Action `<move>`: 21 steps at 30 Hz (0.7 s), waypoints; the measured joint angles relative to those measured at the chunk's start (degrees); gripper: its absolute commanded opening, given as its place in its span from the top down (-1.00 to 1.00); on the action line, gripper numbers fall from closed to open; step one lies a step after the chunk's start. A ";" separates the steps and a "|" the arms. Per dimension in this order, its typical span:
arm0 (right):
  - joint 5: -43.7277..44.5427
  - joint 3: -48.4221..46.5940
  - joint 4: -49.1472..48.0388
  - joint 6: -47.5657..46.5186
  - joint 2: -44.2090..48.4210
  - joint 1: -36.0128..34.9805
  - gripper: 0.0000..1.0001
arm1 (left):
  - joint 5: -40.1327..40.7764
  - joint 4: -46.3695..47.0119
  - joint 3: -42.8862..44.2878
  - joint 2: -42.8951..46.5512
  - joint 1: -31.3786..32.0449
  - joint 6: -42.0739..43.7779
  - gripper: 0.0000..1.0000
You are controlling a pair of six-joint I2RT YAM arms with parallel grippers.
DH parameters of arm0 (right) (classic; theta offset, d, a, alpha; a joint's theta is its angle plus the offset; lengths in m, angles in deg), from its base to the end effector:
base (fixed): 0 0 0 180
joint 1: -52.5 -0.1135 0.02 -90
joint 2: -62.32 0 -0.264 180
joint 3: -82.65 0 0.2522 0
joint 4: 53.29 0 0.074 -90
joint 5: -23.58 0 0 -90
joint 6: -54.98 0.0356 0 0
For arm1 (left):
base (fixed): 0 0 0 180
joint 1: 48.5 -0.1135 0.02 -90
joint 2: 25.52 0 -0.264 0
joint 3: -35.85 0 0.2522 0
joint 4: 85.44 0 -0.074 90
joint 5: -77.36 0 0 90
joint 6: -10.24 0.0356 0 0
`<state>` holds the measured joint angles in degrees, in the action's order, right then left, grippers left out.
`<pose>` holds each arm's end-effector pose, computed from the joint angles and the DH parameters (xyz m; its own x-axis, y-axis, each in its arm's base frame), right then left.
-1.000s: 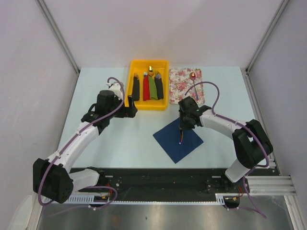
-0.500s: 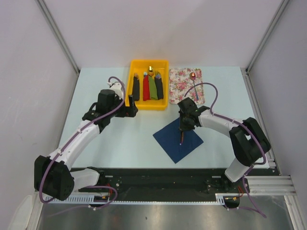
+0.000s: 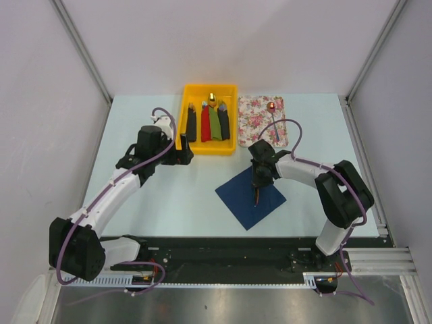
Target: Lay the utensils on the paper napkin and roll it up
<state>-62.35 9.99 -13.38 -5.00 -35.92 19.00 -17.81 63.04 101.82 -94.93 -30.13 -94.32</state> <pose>0.2772 0.1804 0.1662 -0.9201 -0.0106 -0.3915 -0.0758 0.9855 0.1516 0.2539 -0.0877 0.2828 -0.6229 -0.0570 -0.7803 0.2349 0.9377 -0.2560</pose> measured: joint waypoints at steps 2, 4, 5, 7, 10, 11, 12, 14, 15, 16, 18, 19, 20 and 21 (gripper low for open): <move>-0.02 0.00 -0.07 0.09 -0.76 0.11 0.79 | 0.00 0.00 0.00 -0.11 -0.09 -0.02 -0.99; -0.17 -0.22 -0.15 0.28 -1.01 0.35 0.80 | -0.02 0.00 0.00 -0.33 -0.20 -0.15 -0.99; -0.35 -0.33 -0.04 0.39 -1.11 0.48 0.80 | -0.04 0.00 0.00 -0.44 -0.24 -0.20 -0.99; -0.66 -0.50 0.15 0.85 -1.27 0.70 0.80 | -0.15 -0.02 0.00 -0.59 -0.31 -0.35 -0.99; -1.05 -0.70 0.44 1.42 -1.40 0.98 0.78 | -0.35 -0.02 0.00 -0.68 -0.42 -0.39 -0.99; -1.16 -0.74 0.52 1.53 -1.42 1.07 0.78 | -0.50 -0.02 0.00 -0.72 -0.48 -0.39 -0.99; -1.29 -0.74 0.55 1.57 -1.42 1.11 0.76 | -0.63 -0.02 0.00 -0.74 -0.57 -0.39 -0.99; -1.36 -0.74 0.57 1.70 -1.42 1.18 0.67 | -0.90 0.00 0.00 -0.79 -0.63 -0.39 -0.99; -1.36 -0.74 0.57 1.75 -1.42 1.18 0.66 | -1.01 -0.02 0.00 -0.79 -0.63 -0.39 -0.99; -1.40 -0.74 0.57 1.79 -1.42 1.20 0.64 | -1.05 0.00 0.00 -0.81 -0.68 -0.39 -0.99; -1.42 -0.74 0.57 1.90 -1.42 1.20 0.63 | -1.07 0.00 0.00 -0.81 -0.74 -0.39 -0.99; -1.46 -0.74 0.57 1.92 -1.42 1.22 0.60 | -1.09 0.00 0.00 -0.85 -0.79 -0.39 -0.99; -1.46 -0.74 0.57 1.92 -1.42 1.22 0.60 | -1.09 0.00 0.00 -0.90 -0.81 -0.39 -0.99; -1.46 -0.74 0.57 1.95 -1.42 1.22 0.58 | -1.09 0.00 0.00 -0.98 -0.85 -0.39 -0.99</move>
<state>-63.81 9.25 -12.81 -3.05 -37.34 20.23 -18.90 63.04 101.82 -95.91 -30.98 -94.72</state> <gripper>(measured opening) 0.200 0.996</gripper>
